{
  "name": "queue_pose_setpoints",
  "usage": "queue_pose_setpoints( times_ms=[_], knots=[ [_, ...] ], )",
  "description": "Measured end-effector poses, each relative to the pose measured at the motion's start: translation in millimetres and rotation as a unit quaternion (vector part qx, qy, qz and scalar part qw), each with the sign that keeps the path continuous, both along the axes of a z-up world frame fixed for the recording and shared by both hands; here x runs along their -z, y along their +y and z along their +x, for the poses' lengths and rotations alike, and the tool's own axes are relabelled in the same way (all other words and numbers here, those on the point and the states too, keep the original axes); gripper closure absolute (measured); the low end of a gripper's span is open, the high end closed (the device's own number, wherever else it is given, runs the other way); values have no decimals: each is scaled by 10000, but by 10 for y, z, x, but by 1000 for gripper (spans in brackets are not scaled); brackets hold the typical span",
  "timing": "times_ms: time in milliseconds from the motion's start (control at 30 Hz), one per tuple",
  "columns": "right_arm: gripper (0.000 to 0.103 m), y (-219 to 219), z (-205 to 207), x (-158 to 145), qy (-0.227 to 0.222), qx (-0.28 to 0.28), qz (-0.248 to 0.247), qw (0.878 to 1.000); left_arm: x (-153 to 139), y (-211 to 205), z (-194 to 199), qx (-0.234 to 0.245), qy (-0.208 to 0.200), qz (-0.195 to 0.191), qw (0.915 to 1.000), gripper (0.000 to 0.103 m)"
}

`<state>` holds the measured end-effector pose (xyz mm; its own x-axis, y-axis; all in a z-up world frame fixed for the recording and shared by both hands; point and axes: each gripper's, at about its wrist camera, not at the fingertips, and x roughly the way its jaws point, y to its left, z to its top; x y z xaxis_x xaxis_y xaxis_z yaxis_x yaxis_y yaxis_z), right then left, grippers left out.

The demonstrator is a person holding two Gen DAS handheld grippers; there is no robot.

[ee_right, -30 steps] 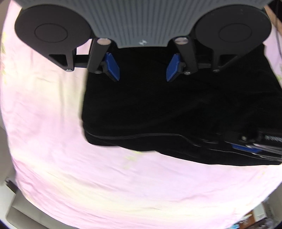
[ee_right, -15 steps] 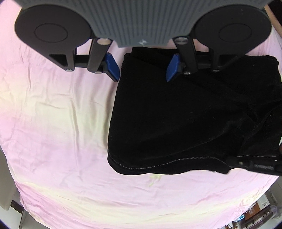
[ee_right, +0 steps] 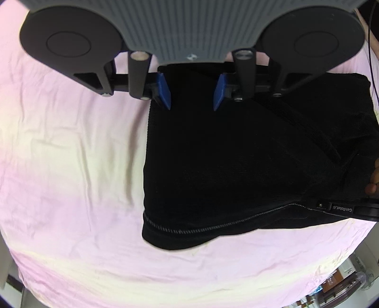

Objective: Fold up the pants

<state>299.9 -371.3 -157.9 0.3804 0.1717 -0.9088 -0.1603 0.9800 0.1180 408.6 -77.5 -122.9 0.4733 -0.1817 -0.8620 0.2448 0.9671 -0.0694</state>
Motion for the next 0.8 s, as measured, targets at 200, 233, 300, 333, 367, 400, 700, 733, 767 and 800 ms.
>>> queue_pose_setpoints(
  times_ms=[200,233,300,333,367,400,700,733,767,800],
  knots=[
    [67,-101,16,71,248,-63,131,9996,108,-148,-43,433,-156,554,9974,94],
    [72,-112,48,2,292,-28,132,9995,101,-142,-46,491,-152,582,9970,94],
    [78,-93,128,-221,207,3,110,9997,101,-136,-39,578,-115,629,9963,93],
    [78,-105,168,-321,68,-3,85,9999,93,-144,-45,594,-93,649,9961,93],
    [79,-108,219,-414,-82,-12,21,10000,90,-159,-42,628,-76,703,9955,93],
    [86,-109,277,-493,-229,-11,-61,9997,81,-187,-36,677,-65,786,9946,93],
    [80,-81,1165,-351,-159,392,-37,9991,98,-191,16,917,-26,847,9922,92],
    [81,-80,1246,-240,-80,479,-97,9988,108,-166,17,955,-48,802,9922,92],
    [81,-51,1328,-108,22,518,-159,9985,115,-158,9,992,-67,777,9920,92],
    [81,-50,1393,23,133,569,-192,9981,121,-142,12,1023,-75,741,9920,92]
  ],
)
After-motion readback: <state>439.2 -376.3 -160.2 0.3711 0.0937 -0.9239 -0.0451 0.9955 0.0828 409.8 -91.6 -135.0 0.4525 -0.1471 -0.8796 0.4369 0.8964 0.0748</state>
